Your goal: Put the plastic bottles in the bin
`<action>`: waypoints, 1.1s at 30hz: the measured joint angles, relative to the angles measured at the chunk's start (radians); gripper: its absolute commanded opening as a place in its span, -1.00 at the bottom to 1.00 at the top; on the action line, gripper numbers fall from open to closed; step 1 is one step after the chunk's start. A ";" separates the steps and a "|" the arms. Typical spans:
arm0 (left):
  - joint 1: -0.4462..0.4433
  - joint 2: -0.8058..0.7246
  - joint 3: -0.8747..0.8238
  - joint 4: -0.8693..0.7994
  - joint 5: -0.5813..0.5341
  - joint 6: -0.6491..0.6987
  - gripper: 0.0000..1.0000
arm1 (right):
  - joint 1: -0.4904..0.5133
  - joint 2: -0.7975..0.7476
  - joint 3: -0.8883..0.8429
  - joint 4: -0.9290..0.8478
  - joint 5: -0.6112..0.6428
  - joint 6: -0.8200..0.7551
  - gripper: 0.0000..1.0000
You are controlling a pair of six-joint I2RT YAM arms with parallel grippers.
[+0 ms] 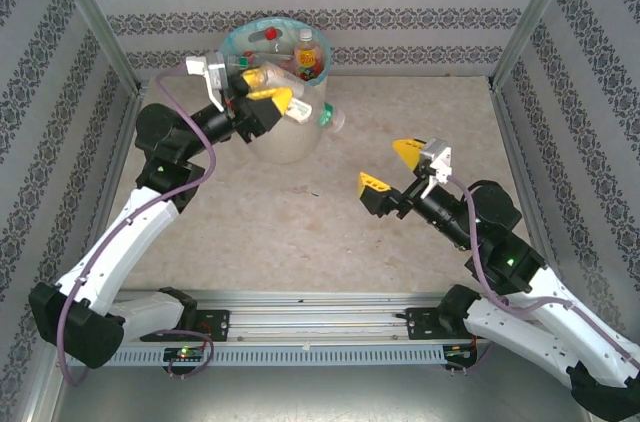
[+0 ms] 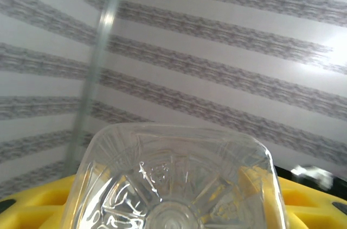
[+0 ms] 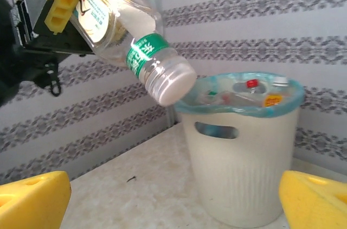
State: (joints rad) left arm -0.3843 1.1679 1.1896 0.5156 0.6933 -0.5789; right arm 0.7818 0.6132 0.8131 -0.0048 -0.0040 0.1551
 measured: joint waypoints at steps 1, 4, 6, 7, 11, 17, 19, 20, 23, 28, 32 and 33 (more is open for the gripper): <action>0.000 0.005 0.038 -0.066 -0.061 0.026 -1.00 | 0.000 0.000 0.000 -0.002 0.024 0.000 0.96; 0.000 0.041 0.167 -0.243 -0.236 0.097 -1.00 | 0.000 0.013 0.002 -0.022 0.073 0.000 0.96; 0.000 0.084 0.255 -0.333 -0.323 0.145 -1.00 | 0.000 0.026 0.002 -0.035 0.095 0.000 0.96; 0.002 0.114 0.303 -0.380 -0.358 0.169 -1.00 | 0.000 0.032 0.001 -0.038 0.103 0.000 0.96; 0.007 0.259 0.473 -0.529 -0.446 0.262 -1.00 | 0.000 0.042 -0.010 -0.040 0.134 -0.002 0.96; 0.007 0.447 0.595 -0.672 -0.512 0.390 -1.00 | 0.000 0.053 -0.016 -0.040 0.165 -0.010 0.96; 0.007 0.511 0.637 -0.713 -0.523 0.423 -1.00 | 0.000 0.057 -0.016 -0.043 0.171 -0.013 0.96; 0.007 0.535 0.642 -0.722 -0.532 0.439 -1.00 | 0.000 0.058 -0.016 -0.045 0.173 -0.016 0.96; 0.007 0.579 0.641 -0.745 -0.575 0.486 -1.00 | 0.000 0.058 -0.016 -0.048 0.181 -0.023 0.96; 0.008 0.621 0.649 -0.776 -0.626 0.564 -1.00 | 0.000 0.071 -0.018 -0.048 0.202 -0.026 0.96; 0.013 0.645 0.630 -0.777 -0.637 0.584 -1.00 | 0.000 0.103 -0.018 -0.047 0.206 -0.026 0.96; 0.013 0.649 0.619 -0.777 -0.635 0.583 -1.00 | 0.000 0.111 -0.018 -0.048 0.206 -0.026 0.96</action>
State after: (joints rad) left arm -0.3710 1.8168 1.8084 -0.2615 0.0582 0.0040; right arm 0.7815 0.7242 0.7956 -0.0528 0.2024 0.1287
